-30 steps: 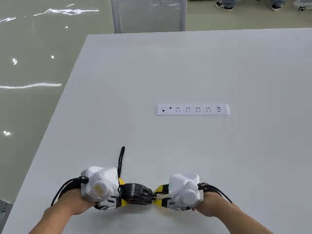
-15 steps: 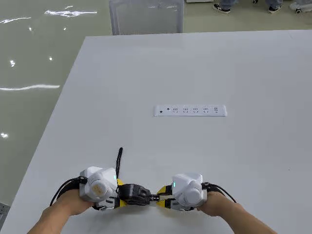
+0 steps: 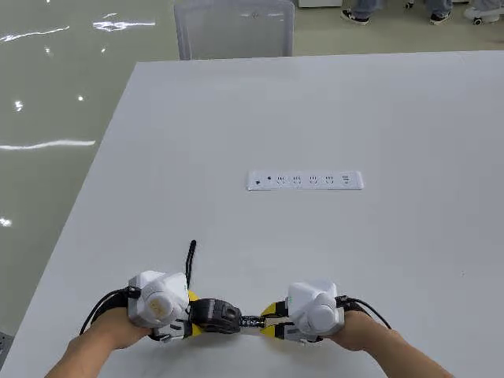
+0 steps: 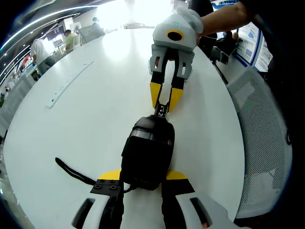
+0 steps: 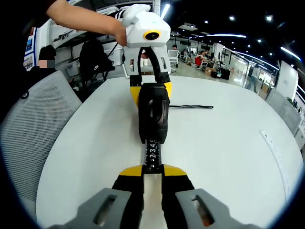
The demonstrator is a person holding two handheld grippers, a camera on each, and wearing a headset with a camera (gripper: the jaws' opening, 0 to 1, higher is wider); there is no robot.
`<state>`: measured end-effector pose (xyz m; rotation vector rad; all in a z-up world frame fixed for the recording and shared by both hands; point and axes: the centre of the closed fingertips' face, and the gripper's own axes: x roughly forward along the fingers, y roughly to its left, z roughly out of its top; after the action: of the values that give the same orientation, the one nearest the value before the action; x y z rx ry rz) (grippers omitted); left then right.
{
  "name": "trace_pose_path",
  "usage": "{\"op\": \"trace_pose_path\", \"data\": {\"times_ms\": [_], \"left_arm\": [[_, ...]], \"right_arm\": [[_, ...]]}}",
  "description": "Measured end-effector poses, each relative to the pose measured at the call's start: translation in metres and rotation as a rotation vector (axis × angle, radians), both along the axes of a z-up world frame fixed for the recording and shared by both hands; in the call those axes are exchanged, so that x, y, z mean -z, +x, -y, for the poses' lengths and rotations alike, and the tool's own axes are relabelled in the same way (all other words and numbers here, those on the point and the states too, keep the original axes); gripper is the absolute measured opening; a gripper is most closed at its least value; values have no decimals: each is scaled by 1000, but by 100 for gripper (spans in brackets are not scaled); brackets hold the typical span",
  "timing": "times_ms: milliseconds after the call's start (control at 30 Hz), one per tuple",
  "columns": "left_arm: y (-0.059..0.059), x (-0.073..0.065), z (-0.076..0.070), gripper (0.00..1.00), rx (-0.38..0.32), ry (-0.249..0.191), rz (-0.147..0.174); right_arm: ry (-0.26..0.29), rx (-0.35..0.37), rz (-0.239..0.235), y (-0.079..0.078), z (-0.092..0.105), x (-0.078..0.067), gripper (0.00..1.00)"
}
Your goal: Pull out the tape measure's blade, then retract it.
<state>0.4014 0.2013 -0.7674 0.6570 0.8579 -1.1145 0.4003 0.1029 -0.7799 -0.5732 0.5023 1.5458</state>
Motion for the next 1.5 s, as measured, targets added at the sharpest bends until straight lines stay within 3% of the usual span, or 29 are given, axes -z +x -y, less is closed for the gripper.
{"op": "trace_pose_path", "data": {"times_ms": [733, 800, 1333, 1367, 1500], "left_arm": [[-1, 0, 0, 28, -3, 9, -5], [-1, 0, 1, 28, 2, 15, -7], [-1, 2, 1, 28, 1, 17, -8], [-1, 0, 2, 28, 4, 18, -7], [-1, 1, 2, 28, 5, 18, -7]], "right_arm": [[6, 0, 0, -1, 14, -4, 11], [9, 4, 1, -1, 26, -3, 11], [11, 5, -2, -1, 38, -6, 11], [8, 8, -6, 0, 47, -4, 11], [7, 9, -5, 1, 52, -3, 11]]}}
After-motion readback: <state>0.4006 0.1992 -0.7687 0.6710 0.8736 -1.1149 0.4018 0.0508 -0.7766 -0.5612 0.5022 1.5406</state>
